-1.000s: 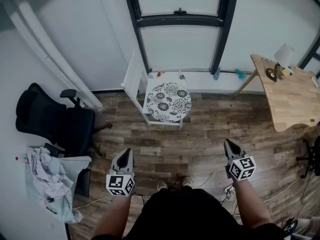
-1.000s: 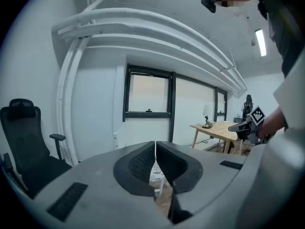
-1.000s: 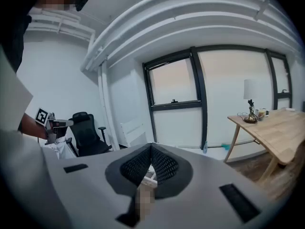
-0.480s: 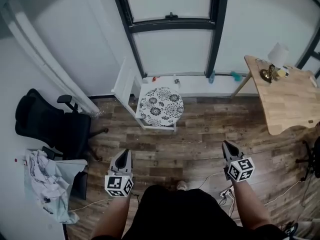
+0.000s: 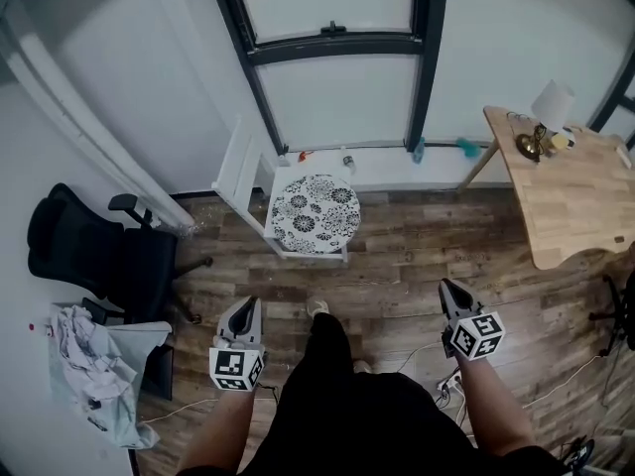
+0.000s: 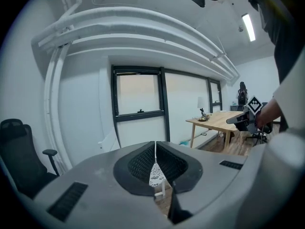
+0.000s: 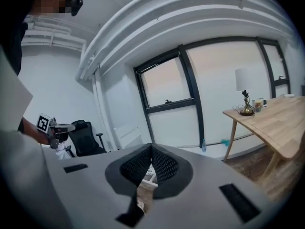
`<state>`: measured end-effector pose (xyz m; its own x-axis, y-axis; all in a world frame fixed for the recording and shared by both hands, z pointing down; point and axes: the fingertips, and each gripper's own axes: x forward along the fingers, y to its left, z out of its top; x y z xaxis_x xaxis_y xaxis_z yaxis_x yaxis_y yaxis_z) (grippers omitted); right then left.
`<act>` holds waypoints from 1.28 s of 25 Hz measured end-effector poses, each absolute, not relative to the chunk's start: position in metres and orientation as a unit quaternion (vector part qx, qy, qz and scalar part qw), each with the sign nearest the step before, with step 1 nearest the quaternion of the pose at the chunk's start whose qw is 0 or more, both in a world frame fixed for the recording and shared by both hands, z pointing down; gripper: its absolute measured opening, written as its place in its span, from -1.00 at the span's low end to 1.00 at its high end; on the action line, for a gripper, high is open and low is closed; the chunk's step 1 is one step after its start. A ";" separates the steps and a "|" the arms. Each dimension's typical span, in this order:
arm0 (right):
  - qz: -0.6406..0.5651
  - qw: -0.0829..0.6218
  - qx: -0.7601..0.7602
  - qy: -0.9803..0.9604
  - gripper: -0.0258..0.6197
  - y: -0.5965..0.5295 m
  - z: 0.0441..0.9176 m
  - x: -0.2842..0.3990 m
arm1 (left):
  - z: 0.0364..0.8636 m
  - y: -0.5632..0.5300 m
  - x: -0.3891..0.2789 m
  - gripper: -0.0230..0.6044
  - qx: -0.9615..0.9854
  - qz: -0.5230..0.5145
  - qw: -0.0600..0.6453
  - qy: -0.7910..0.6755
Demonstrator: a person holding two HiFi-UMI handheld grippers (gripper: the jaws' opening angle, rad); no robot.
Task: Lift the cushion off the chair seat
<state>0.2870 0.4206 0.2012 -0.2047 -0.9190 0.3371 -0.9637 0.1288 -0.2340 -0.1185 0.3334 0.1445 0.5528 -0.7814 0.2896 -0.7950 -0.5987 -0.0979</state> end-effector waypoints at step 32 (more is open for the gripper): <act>0.196 0.125 0.646 -0.727 -0.89 0.088 0.194 0.242 | 0.234 0.016 -0.112 -0.89 0.912 0.170 0.086 -0.362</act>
<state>0.2421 0.0885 0.1937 -0.1347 -0.8901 0.4353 -0.9884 0.0893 -0.1232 -0.1119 0.0161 0.2343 0.6798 -0.6316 0.3728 -0.6899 -0.7231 0.0330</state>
